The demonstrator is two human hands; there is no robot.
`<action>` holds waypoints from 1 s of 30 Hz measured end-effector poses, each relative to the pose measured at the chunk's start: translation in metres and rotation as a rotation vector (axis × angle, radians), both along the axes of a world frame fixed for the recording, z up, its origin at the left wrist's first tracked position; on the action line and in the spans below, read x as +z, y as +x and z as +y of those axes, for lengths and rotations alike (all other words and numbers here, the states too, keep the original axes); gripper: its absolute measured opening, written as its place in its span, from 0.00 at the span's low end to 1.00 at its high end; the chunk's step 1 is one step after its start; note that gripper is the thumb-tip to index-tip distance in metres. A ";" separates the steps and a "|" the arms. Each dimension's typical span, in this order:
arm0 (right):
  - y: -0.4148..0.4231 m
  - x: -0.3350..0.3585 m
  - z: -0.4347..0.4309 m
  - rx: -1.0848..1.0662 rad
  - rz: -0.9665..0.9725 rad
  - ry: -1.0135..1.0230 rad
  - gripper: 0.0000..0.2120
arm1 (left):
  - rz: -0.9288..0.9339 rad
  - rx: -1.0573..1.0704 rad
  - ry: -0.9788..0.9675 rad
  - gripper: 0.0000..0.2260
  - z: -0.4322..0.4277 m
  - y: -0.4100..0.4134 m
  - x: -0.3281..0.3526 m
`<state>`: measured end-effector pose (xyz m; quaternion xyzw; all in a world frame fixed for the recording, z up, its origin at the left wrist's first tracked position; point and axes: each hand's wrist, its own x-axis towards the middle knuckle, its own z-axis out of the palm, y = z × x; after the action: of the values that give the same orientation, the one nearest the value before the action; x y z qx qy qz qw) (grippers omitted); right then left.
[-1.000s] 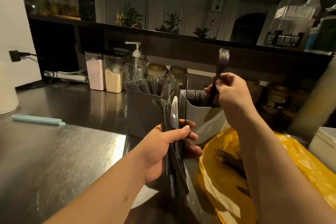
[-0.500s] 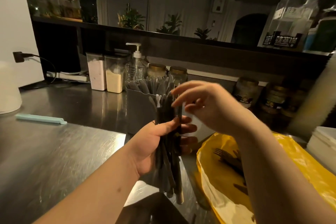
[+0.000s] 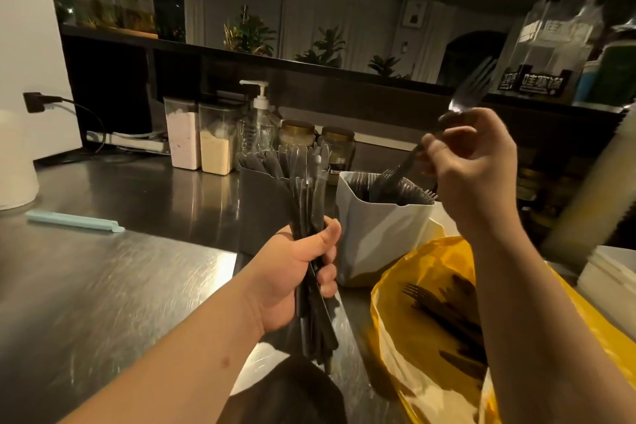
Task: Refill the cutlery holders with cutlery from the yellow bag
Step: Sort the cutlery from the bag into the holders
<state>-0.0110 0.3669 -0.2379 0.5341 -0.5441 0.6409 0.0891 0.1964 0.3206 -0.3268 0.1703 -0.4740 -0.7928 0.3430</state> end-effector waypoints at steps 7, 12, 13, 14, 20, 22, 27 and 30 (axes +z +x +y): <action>0.004 -0.020 -0.010 -0.237 0.264 0.446 0.35 | -0.018 -0.014 -0.164 0.09 0.000 -0.003 -0.007; 0.023 -0.006 -0.002 -0.298 0.394 0.382 0.13 | -0.078 0.084 -0.182 0.14 0.003 -0.003 -0.003; 0.033 -0.002 0.002 -0.156 0.340 0.420 0.14 | -0.088 0.125 -0.194 0.13 0.003 -0.004 -0.003; 0.046 0.001 0.005 -0.005 0.305 0.534 0.18 | -0.088 0.161 -0.209 0.13 0.003 -0.006 -0.004; 0.084 -0.013 -0.002 0.288 0.226 0.758 0.14 | -0.118 0.288 -0.275 0.08 0.005 -0.006 -0.001; 0.079 -0.013 -0.001 0.376 0.088 0.747 0.08 | -0.101 0.273 -0.284 0.08 0.008 -0.004 0.003; 0.071 -0.015 -0.002 0.445 -0.146 0.735 0.06 | -0.058 0.224 -0.214 0.09 0.012 -0.003 0.008; 0.070 -0.015 -0.003 0.441 -0.140 0.774 0.06 | -0.071 0.219 -0.207 0.06 0.012 -0.003 0.008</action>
<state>0.0587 0.3641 -0.2531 0.5867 -0.6217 0.4282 -0.2930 0.1937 0.3327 -0.3189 0.2126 -0.5437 -0.6911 0.4261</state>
